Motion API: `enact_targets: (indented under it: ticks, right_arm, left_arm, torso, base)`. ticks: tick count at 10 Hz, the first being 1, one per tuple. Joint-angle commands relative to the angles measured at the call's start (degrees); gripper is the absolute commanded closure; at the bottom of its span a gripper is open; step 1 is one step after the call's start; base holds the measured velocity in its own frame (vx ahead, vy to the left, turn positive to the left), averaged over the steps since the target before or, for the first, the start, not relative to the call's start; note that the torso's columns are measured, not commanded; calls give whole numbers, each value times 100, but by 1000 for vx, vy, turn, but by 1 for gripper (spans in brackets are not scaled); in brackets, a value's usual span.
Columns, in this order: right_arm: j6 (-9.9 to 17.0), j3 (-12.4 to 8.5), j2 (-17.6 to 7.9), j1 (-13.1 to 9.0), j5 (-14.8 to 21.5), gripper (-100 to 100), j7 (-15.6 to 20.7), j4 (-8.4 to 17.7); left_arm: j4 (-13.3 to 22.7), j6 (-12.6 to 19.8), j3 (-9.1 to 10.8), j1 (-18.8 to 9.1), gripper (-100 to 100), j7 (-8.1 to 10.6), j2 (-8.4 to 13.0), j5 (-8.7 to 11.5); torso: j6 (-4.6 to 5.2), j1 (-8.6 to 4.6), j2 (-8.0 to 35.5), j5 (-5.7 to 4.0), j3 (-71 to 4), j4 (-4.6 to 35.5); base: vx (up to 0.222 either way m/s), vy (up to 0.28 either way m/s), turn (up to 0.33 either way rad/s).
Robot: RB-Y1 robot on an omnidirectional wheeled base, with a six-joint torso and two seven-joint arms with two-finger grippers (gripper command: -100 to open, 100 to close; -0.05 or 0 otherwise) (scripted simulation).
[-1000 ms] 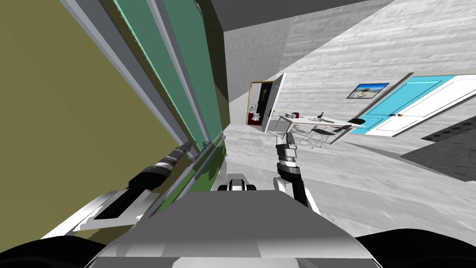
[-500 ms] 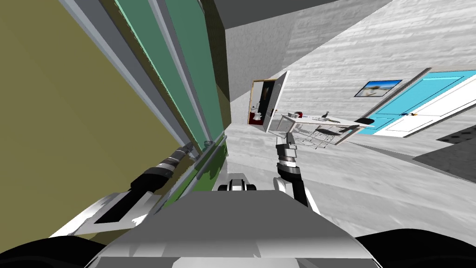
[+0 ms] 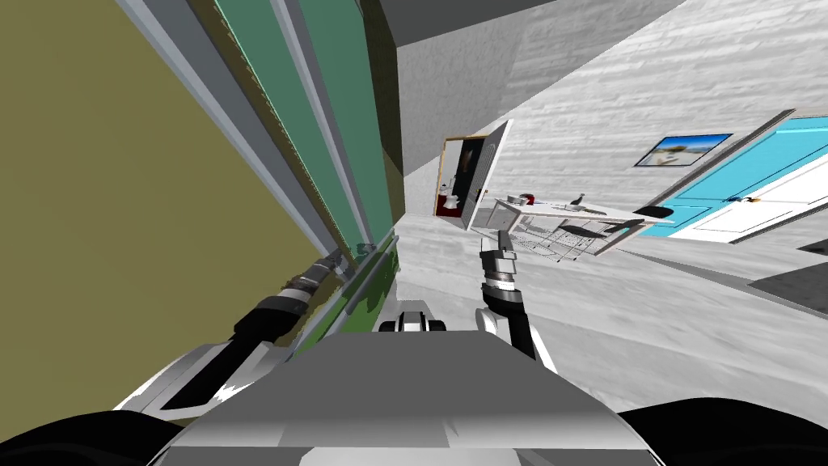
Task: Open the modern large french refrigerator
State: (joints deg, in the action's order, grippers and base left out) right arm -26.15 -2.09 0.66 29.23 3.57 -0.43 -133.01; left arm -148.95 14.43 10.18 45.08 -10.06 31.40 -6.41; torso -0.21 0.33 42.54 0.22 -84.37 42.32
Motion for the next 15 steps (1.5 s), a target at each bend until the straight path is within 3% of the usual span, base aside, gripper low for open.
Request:
enact_targets:
  ticks: [1,8,9,10,11,15]
  right_arm:
    - [0,0,0,-2,0,0,0,0]
    - [0,1,1,-2,0,0,0,0]
    - [0,1,0,-2,0,0,0,0]
    - [0,1,0,-1,0,0,0,0]
    - [0,0,0,-2,0,0,0,0]
    - [1,1,0,-3,0,0,0,0]
  left_arm:
    - [-27,-148,-49,-21,100,80,358,147]
    - [-90,-493,-162,-71,100,267,1193,489]
    - [-34,-451,-152,-24,100,211,1131,440]
    - [-31,-631,-250,-27,100,230,1360,495]
    - [-39,-716,-286,-33,100,243,1461,521]
    - [-68,-1054,-428,-58,100,294,1864,628]
  torso:
    - [30,-32,18,-4,12,-3]
    - [10,-53,12,-34,-8,22]
    - [17,-51,0,-34,-16,22]
    - [0,-32,-23,-34,-31,21]
    - [31,-38,-9,-27,-19,9]
    - [6,-39,8,-28,-6,18]
  base:
    - [-217,-30,-235]
    - [-172,-39,-141]
    - [-70,-12,-61]
    - [-139,11,-189]
    - [-201,42,-227]
    - [-194,10,-154]
